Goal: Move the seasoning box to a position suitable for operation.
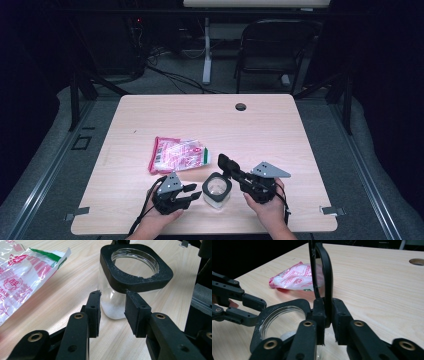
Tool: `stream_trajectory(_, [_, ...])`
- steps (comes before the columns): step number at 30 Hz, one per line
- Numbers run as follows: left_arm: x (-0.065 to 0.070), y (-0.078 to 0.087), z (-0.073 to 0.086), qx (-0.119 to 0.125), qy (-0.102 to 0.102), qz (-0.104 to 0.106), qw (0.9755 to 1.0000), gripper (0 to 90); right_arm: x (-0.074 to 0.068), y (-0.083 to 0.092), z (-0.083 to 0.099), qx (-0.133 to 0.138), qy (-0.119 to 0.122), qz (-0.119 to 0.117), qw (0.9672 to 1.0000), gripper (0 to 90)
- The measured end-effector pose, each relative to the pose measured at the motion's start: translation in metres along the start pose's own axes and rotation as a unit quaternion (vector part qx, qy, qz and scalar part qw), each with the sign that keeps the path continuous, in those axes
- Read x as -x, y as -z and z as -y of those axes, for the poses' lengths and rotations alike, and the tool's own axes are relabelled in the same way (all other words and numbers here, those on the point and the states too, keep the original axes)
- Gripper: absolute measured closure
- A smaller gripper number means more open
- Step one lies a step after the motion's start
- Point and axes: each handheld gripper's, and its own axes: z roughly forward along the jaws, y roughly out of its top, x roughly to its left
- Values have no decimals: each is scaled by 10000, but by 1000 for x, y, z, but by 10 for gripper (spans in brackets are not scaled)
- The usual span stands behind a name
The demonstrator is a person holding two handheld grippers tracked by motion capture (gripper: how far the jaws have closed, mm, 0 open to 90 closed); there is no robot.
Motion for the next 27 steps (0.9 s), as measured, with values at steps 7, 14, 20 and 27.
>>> stream_trajectory(7, [3,-6,2,-89,-72,76,9999,653,1,0,1,40,-43,-16,10000,793])
stream_trajectory(14, [6,-14,3,-211,-204,137,9995,651,1,2,6,-87,-203,-15,9998,826])
stream_trajectory(20, [8,-18,3,-213,-275,160,9993,651,4,1,4,-112,-278,-67,9995,841])
stream_trajectory(27, [10,-23,2,-235,-232,311,9990,653,7,-3,2,-41,-209,73,9997,823])
